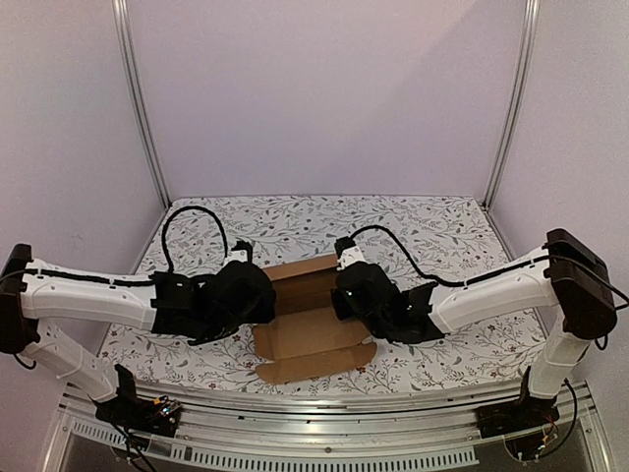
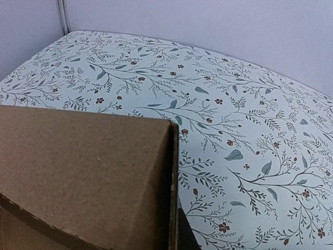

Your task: Fold the paper box

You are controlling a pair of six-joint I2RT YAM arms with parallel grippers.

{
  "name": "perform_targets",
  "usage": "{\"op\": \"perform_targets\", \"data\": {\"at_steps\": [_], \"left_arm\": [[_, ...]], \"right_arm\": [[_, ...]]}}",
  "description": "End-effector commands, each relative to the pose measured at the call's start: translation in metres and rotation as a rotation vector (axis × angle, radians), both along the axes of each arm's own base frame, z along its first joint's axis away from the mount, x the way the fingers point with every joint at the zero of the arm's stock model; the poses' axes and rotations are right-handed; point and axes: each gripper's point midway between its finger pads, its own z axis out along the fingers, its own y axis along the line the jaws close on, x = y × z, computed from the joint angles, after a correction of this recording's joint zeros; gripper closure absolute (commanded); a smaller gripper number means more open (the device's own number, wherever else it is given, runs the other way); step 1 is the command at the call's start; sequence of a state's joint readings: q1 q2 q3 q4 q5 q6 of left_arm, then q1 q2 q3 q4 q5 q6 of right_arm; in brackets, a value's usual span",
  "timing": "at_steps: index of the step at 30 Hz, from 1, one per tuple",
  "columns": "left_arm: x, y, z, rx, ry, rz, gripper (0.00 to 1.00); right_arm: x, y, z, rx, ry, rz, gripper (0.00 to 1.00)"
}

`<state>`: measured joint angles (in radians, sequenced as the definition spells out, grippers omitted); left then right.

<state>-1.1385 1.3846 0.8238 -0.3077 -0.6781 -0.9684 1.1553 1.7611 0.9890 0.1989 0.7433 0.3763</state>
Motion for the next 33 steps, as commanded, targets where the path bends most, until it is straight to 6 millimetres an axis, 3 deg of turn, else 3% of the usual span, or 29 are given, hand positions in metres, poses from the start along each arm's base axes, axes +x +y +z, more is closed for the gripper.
{"op": "perform_targets", "data": {"at_steps": [1, 8, 12, 16, 19, 22, 26, 33], "left_arm": [[-0.018, -0.007, 0.001, 0.02, 0.045, -0.138, 0.44], [-0.029, -0.014, 0.014, 0.018, 0.027, -0.28, 0.41], [-0.021, -0.023, 0.036, 0.014, -0.022, -0.321, 0.4], [-0.008, -0.039, 0.045, -0.006, -0.036, -0.375, 0.43], [0.0, -0.057, 0.045, -0.059, -0.023, -0.442, 0.51], [0.009, -0.072, 0.041, -0.096, -0.021, -0.488, 0.66], [0.02, -0.091, 0.032, -0.123, -0.02, -0.528, 0.83], [0.036, -0.117, 0.025, -0.187, -0.032, -0.567, 0.94]], "right_arm": [[0.008, 0.002, -0.019, 0.0, 0.047, 0.056, 1.0], [0.006, 0.018, -0.042, 0.004, 0.063, 0.267, 1.0], [0.002, 0.032, -0.052, 0.008, 0.025, 0.399, 1.0], [0.005, 0.039, -0.064, 0.028, 0.038, 0.479, 1.0], [0.002, 0.044, -0.069, 0.05, 0.017, 0.531, 1.0], [0.0, 0.043, -0.065, 0.075, -0.049, 0.553, 1.0], [-0.001, 0.045, -0.075, 0.08, -0.051, 0.567, 1.0], [-0.001, 0.047, -0.079, 0.11, -0.072, 0.577, 1.0]]}}
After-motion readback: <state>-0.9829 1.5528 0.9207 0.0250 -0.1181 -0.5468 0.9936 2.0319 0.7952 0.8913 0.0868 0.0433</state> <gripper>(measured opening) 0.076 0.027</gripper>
